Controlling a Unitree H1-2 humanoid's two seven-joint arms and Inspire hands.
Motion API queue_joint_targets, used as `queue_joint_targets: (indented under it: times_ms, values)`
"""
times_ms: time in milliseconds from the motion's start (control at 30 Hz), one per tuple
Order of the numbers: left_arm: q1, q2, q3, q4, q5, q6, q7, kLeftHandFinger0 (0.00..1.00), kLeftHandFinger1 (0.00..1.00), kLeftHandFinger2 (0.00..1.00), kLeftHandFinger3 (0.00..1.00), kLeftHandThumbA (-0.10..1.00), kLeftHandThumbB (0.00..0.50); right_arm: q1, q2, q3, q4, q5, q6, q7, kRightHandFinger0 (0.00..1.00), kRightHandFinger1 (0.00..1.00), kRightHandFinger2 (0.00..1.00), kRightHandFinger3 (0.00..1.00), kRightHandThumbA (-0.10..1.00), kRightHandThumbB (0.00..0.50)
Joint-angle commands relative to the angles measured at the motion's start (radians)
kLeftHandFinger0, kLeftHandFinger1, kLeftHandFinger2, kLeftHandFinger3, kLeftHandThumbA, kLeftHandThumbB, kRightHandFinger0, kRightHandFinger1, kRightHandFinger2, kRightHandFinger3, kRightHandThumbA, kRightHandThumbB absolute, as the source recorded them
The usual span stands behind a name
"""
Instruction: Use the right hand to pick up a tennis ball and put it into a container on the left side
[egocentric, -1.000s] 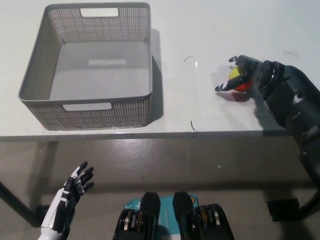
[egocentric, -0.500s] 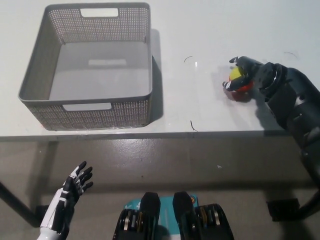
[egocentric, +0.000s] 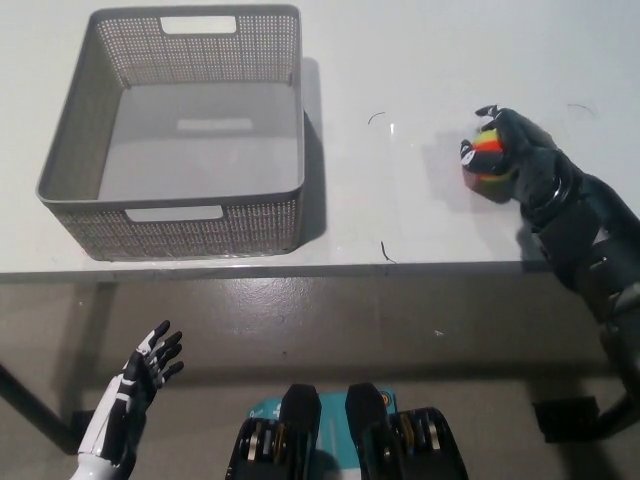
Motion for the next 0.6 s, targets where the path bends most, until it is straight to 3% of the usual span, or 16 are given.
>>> queue_joint_targets:
  times_ms: [0,100,233,267,400,567]
  values:
    - [-0.011,0.021,0.007,-0.032,-0.014,-0.009,-0.007,1.0,1.0,1.0,1.0,1.0,0.087,-0.044,-0.003,-0.035,-0.009,0.045,-0.078,-0.125,0.11,0.51,0.85,0.87,-0.1,0.177]
    - [-0.009,0.02,0.008,-0.03,-0.015,-0.013,-0.007,1.0,1.0,1.0,1.0,1.0,0.09,-0.052,0.001,-0.107,-0.02,0.108,-0.133,-0.143,0.0,0.4,0.86,0.82,-0.1,0.192]
    - [-0.013,0.021,0.01,-0.023,-0.016,-0.016,-0.008,1.0,1.0,1.0,1.0,1.0,0.08,-0.104,0.012,-0.19,-0.05,0.161,-0.152,-0.148,0.02,0.52,0.92,0.88,-0.1,0.164]
    - [-0.012,0.02,0.009,-0.026,-0.012,-0.011,-0.005,1.0,1.0,1.0,1.0,1.0,0.087,-0.121,0.013,-0.203,-0.06,0.166,-0.145,-0.145,0.02,0.54,0.93,0.93,-0.1,0.145]
    - [-0.002,0.014,0.0,-0.023,-0.008,-0.022,-0.009,1.0,1.0,1.0,1.0,1.0,0.09,-0.152,0.012,-0.238,-0.112,0.182,-0.166,-0.142,0.0,0.49,0.83,0.83,-0.1,0.154]
    - [0.008,0.02,0.002,-0.028,-0.01,-0.016,-0.011,1.0,1.0,1.0,1.0,1.0,0.072,-0.184,0.035,-0.258,-0.204,0.203,-0.179,-0.113,0.0,0.47,0.85,0.86,-0.1,0.138]
